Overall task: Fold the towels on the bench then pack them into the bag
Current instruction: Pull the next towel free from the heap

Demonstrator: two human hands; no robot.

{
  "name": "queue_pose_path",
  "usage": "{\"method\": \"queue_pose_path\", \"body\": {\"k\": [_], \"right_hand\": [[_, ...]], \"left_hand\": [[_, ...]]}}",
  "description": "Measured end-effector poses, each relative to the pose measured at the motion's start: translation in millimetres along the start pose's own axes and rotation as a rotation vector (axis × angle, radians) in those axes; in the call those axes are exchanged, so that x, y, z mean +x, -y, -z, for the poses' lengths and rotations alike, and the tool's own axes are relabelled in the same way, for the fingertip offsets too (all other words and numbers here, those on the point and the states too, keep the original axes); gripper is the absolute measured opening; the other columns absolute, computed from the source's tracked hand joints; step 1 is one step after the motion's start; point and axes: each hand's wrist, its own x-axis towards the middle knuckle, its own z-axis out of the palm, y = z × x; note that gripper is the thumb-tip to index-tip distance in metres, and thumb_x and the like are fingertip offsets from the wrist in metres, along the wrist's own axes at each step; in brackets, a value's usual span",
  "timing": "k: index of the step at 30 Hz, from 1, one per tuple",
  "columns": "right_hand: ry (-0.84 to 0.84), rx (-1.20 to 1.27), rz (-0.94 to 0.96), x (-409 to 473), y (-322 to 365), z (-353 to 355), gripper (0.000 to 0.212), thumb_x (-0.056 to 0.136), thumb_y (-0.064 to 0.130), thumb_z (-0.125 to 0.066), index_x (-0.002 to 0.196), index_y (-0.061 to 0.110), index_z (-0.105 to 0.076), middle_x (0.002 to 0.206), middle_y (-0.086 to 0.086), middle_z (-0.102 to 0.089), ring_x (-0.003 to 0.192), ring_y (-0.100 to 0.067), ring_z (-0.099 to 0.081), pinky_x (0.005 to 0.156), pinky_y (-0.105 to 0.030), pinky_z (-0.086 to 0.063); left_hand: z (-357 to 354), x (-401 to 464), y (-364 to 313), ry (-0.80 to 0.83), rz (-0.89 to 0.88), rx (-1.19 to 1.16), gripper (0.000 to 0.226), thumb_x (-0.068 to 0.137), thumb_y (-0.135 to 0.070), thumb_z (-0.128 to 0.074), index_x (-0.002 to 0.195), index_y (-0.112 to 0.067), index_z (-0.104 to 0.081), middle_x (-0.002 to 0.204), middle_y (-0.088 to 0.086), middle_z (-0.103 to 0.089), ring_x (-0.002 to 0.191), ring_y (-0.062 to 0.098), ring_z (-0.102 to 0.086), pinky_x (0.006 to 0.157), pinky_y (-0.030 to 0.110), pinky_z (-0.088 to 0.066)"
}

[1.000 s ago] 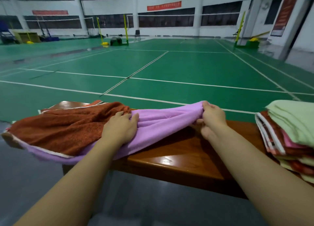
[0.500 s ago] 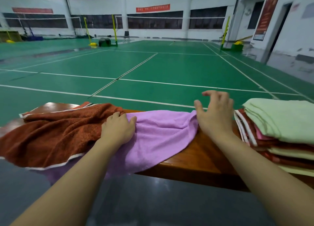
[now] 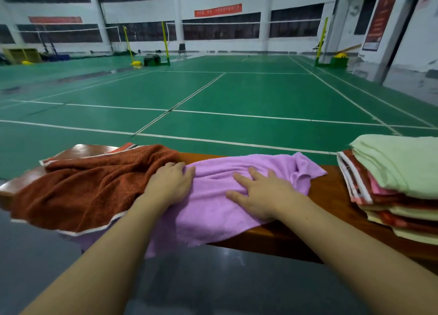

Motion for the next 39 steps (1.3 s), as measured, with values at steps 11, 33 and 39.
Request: {"method": "queue_pose_path", "body": {"k": [11, 33, 39], "right_hand": [[-0.111, -0.264, -0.224, -33, -48, 42, 0.071, 0.092, 0.081, -0.028, 0.123, 0.028, -0.065, 0.12, -0.005, -0.066, 0.11, -0.027, -0.061, 0.082, -0.036, -0.044], [-0.231, 0.968, 0.24, -24, -113, 52, 0.045, 0.067, 0.041, -0.092, 0.095, 0.012, -0.074, 0.093, 0.0, -0.078, 0.08, -0.01, -0.07, 0.077, -0.027, -0.058], [-0.3, 1.409, 0.235, -18, -120, 78, 0.074, 0.053, 0.059, -0.093, 0.102, 0.008, -0.07, 0.089, -0.009, -0.071, 0.075, -0.017, -0.066, 0.066, -0.026, -0.057]], "left_hand": [[20, 2, 28, 0.053, -0.08, -0.121, 0.054, 0.096, -0.061, -0.052, 0.133, -0.024, -0.066, 0.141, 0.0, -0.059, 0.125, 0.02, -0.056, 0.116, 0.04, -0.037], [45, 5, -27, 0.095, -0.129, -0.706, 0.03, 0.103, -0.03, -0.055, 0.077, -0.024, -0.042, 0.066, -0.008, -0.045, 0.062, 0.01, -0.037, 0.062, 0.032, -0.036], [67, 12, -39, 0.34, -0.089, -0.986, 0.024, 0.086, -0.039, -0.075, 0.074, -0.022, -0.062, 0.072, -0.003, -0.059, 0.072, 0.016, -0.053, 0.069, 0.031, -0.042]]}}
